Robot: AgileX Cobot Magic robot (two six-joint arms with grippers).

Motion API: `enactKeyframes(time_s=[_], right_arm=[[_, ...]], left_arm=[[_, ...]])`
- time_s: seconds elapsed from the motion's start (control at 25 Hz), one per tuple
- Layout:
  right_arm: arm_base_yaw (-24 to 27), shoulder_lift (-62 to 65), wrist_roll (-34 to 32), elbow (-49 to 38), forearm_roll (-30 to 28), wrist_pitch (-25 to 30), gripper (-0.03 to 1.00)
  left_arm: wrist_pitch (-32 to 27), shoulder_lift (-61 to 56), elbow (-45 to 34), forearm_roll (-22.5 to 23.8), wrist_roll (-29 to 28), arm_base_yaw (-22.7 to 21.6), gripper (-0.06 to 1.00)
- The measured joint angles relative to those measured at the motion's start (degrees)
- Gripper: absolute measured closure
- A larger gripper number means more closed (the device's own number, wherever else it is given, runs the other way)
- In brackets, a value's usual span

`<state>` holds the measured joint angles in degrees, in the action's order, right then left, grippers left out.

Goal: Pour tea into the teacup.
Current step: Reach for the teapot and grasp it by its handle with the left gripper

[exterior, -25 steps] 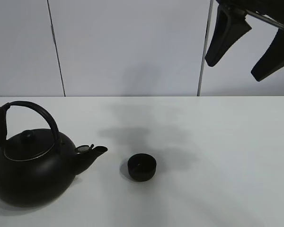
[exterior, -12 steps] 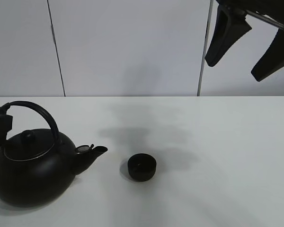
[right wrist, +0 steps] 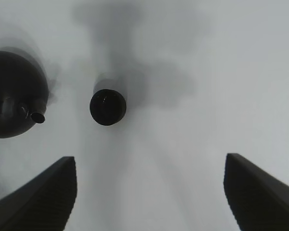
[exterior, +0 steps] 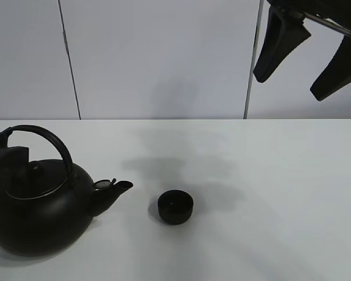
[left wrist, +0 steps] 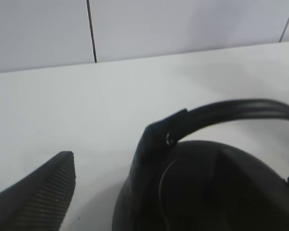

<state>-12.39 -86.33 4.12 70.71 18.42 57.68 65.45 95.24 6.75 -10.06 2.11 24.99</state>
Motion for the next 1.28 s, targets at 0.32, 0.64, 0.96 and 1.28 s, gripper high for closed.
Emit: enactKeyframes(time_s=[0.32,0.64,0.96,1.28], right_arm=[[0.0,0.0,0.0,0.0,0.3,0.0,0.39],[0.0,0.0,0.0,0.0,0.5,0.0,0.39],[0.0,0.0,0.0,0.0,0.6,0.0,0.39],[0.0,0.0,0.0,0.0,0.6,0.0,0.39]], left_arm=[[0.8,4.6,2.3,-1.3,-1.6,-0.2,0.38],[0.9,4.6,4.5,-1.2,-1.8,-0.3,0.38],[0.7,4.6,4.6,-0.6,-1.8,-0.3,0.43],[0.7,4.6,2.8,-0.5,0.5,-0.3,0.43]])
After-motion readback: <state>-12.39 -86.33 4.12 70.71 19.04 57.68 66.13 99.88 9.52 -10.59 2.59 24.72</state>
